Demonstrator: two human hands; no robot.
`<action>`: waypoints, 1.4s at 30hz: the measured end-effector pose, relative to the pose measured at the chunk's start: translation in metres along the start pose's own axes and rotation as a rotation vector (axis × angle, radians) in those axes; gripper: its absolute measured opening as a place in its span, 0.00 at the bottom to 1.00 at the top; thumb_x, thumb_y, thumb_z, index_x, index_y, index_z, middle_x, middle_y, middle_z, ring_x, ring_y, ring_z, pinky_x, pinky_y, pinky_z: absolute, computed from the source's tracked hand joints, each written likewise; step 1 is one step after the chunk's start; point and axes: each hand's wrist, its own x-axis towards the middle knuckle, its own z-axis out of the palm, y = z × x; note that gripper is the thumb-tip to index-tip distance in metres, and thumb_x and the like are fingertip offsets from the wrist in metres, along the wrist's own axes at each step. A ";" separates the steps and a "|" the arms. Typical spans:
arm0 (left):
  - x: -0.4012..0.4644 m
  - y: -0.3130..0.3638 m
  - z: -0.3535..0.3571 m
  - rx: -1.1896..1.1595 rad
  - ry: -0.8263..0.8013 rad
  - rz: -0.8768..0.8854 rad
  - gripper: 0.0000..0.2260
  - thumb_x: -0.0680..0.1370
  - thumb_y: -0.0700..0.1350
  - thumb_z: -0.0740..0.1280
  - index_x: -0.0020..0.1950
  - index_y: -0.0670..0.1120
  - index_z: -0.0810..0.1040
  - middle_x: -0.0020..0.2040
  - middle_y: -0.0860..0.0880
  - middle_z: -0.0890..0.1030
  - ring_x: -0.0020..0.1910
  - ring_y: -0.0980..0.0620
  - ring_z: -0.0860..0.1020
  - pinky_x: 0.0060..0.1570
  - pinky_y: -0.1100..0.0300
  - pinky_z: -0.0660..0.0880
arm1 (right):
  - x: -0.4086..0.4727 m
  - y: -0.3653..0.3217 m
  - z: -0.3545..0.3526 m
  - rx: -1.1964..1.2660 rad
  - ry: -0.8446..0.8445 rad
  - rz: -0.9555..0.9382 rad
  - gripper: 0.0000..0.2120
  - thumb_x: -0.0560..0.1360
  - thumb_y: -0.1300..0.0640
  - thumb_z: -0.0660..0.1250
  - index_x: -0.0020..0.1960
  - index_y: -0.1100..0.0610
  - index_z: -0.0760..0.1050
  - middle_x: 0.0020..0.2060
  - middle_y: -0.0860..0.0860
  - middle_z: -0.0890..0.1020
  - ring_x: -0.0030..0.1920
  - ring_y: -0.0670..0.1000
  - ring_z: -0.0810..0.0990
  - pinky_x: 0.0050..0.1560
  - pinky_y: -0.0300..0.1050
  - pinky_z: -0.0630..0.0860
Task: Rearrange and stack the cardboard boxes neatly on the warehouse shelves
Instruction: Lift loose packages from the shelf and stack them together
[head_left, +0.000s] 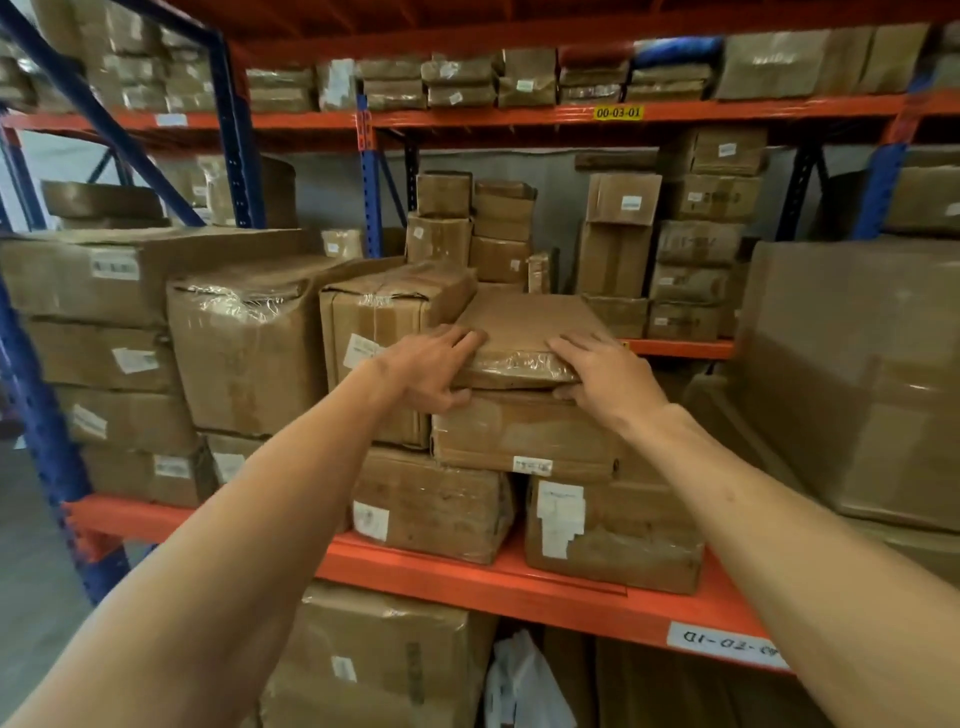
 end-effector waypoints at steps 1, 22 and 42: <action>0.001 -0.003 0.001 -0.009 -0.014 0.001 0.38 0.79 0.59 0.67 0.82 0.47 0.54 0.78 0.41 0.67 0.74 0.41 0.69 0.70 0.45 0.71 | 0.002 0.002 0.001 0.047 -0.012 0.001 0.34 0.80 0.53 0.73 0.82 0.50 0.65 0.81 0.52 0.68 0.80 0.61 0.63 0.75 0.61 0.68; 0.021 0.026 -0.008 0.101 -0.126 -0.142 0.37 0.75 0.58 0.69 0.78 0.45 0.58 0.79 0.39 0.64 0.78 0.39 0.63 0.79 0.42 0.54 | -0.043 0.007 0.007 0.118 0.050 0.028 0.38 0.83 0.52 0.69 0.86 0.46 0.52 0.86 0.49 0.53 0.85 0.54 0.45 0.80 0.67 0.57; 0.095 0.282 0.002 -0.280 -0.027 0.305 0.53 0.77 0.67 0.66 0.83 0.38 0.39 0.84 0.37 0.42 0.83 0.40 0.43 0.80 0.50 0.42 | -0.239 0.203 -0.055 0.034 0.079 0.741 0.33 0.83 0.49 0.68 0.83 0.55 0.61 0.83 0.58 0.60 0.82 0.61 0.59 0.79 0.58 0.61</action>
